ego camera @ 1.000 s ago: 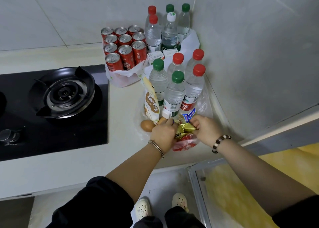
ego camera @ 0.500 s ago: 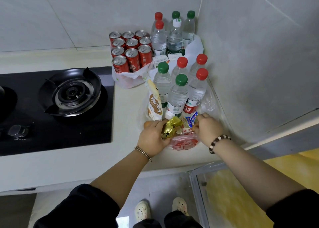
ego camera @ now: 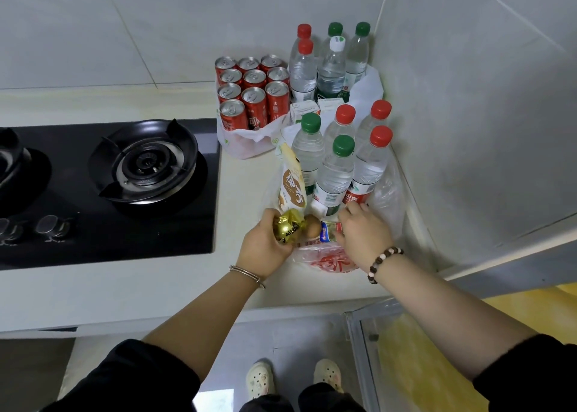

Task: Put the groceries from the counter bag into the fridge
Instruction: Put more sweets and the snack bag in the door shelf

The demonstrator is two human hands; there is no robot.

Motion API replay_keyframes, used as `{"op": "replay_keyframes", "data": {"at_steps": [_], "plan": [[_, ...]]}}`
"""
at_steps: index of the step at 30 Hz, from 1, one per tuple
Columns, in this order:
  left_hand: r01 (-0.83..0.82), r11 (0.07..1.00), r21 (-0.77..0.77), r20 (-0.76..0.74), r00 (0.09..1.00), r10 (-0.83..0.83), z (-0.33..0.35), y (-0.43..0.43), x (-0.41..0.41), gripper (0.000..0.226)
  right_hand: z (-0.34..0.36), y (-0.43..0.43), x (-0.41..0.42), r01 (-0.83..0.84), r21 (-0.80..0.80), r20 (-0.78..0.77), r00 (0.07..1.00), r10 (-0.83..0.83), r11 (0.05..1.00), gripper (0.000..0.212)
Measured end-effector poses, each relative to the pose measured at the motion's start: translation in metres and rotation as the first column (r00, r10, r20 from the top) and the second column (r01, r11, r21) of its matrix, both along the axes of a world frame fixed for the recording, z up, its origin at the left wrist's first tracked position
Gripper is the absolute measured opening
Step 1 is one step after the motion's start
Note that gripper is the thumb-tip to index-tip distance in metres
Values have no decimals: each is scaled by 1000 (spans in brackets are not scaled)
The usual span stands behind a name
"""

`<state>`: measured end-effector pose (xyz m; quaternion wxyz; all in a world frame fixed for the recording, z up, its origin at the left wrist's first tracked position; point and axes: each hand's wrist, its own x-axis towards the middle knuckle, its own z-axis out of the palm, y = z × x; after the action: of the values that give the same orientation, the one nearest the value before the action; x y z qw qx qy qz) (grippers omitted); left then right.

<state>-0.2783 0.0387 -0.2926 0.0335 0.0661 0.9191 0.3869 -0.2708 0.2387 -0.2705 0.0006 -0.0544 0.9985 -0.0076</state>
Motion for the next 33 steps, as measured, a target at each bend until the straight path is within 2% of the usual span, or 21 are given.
{"op": "replay_keyframes", "data": {"at_steps": [3,6,7,11,13,16,22,25,29,33], "plan": [[-39,996,84,20,999,37,3,-6,-3,50,2,-9,4,-39,-66,-53,998,35,997,23],[-38,994,101,42,999,34,5,-10,-7,44,5,-19,7,-78,-96,-146,987,64,992,25],[-56,992,115,64,997,48,6,-12,-8,42,6,-23,7,-69,-152,-159,986,45,986,23],[-150,967,206,137,983,123,11,-20,-11,38,18,-51,-8,117,-479,-78,982,-174,870,45],[-174,959,226,160,977,139,14,-26,-13,37,24,-65,-19,194,-561,-44,964,-263,805,46],[-190,946,263,221,966,133,17,-36,-18,36,29,-82,-32,266,-587,4,945,-326,765,33],[-172,939,299,276,957,87,22,-52,-24,30,28,-92,-51,407,-566,148,906,-398,717,28],[-169,932,321,275,958,79,28,-57,-27,30,34,-94,-48,360,-621,64,909,-413,696,25],[-162,933,321,251,965,81,40,-68,-34,29,51,-98,-45,243,-629,-90,921,-380,739,20],[-146,913,381,218,974,65,61,-80,-40,21,79,-99,-45,157,-642,-237,890,-389,750,19]]}}
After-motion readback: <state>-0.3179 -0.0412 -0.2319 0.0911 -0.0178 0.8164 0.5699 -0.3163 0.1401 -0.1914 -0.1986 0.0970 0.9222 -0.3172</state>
